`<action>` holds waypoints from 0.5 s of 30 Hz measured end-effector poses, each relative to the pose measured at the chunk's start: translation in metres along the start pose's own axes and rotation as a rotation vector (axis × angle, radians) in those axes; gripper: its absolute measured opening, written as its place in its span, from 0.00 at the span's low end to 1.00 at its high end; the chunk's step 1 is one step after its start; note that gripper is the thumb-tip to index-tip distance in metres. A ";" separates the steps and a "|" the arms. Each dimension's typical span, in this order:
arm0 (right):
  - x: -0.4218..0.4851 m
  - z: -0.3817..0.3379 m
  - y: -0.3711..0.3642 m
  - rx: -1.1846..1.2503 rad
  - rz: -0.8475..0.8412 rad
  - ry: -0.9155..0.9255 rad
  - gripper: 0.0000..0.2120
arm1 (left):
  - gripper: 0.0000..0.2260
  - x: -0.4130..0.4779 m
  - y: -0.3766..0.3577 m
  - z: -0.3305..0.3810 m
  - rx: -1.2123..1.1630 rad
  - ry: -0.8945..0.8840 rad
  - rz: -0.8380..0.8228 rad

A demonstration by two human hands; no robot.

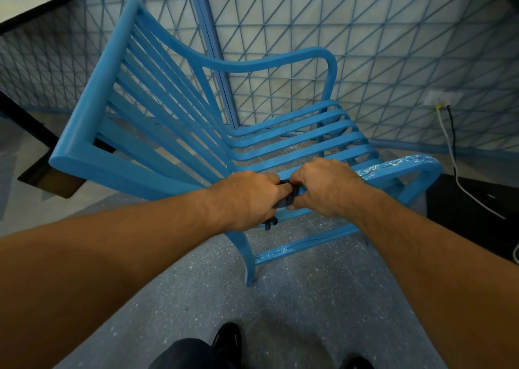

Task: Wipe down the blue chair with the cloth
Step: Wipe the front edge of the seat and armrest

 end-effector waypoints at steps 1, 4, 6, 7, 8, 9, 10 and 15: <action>0.000 0.001 0.000 0.001 0.004 -0.004 0.20 | 0.20 -0.004 0.001 -0.001 0.018 -0.001 -0.004; -0.001 0.001 -0.001 -0.002 -0.003 -0.007 0.22 | 0.21 -0.032 0.008 -0.006 0.107 0.021 -0.080; -0.001 0.001 -0.001 -0.003 -0.013 0.001 0.21 | 0.21 -0.052 0.013 -0.008 0.184 0.037 -0.126; -0.001 0.001 -0.001 -0.001 -0.015 0.002 0.21 | 0.21 -0.058 0.014 -0.008 0.221 0.039 -0.128; -0.001 0.001 -0.001 0.001 -0.013 0.003 0.21 | 0.21 -0.059 0.015 -0.007 0.256 0.044 -0.114; -0.002 0.001 0.000 0.003 -0.008 0.004 0.21 | 0.20 -0.056 0.014 -0.004 0.287 0.051 -0.095; -0.002 0.000 0.000 -0.001 -0.003 0.004 0.21 | 0.20 -0.049 0.012 0.000 0.306 0.059 -0.083; 0.001 0.000 -0.001 -0.016 0.019 0.009 0.19 | 0.19 -0.006 -0.003 0.019 0.298 0.066 -0.023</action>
Point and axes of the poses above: each hand's wrist, its own x-axis towards the middle knuckle, its own y-axis out of the back of the hand, z = x × y, the point moved 2 cm from there along x, towards the middle knuckle, and after that the axes turned 14 degrees about -y, right-handed, at the moved point
